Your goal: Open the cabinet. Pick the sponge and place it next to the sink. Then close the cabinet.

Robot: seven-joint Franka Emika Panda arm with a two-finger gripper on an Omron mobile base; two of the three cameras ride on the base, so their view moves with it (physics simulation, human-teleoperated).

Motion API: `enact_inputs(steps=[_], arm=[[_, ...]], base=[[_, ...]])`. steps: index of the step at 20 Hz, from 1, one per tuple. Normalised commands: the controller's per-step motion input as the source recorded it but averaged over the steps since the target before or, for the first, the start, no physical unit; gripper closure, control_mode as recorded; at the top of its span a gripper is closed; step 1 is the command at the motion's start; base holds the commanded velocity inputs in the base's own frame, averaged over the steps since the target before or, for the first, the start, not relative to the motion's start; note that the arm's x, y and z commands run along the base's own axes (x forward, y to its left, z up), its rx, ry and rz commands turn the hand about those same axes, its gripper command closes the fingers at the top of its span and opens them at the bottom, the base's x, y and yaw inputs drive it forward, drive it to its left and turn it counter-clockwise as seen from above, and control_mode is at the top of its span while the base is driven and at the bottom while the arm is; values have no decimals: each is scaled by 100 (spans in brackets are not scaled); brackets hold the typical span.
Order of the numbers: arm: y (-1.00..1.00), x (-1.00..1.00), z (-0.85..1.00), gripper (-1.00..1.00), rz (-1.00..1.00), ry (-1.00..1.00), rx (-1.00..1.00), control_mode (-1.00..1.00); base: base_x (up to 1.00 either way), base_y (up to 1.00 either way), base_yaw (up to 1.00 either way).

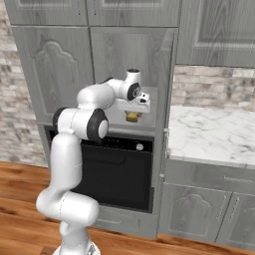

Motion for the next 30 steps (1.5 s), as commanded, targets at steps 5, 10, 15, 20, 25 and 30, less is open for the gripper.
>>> enact_inputs(steps=[5,10,15,20,25,30], arm=[[0,-76,17,100,0,-15,5,-100],[0,-76,27,100,0,-13,2,-100],[0,-87,45,100,0,-13,0,-100],[0,-86,67,100,0,-8,0,-100],[0,-91,76,100,0,-1,0,-100],[1,-94,71,100,0,0,0,-100]], base=[[0,0,0],[0,0,0],[0,0,0],[0,0,0],[0,0,0],[0,0,0]])
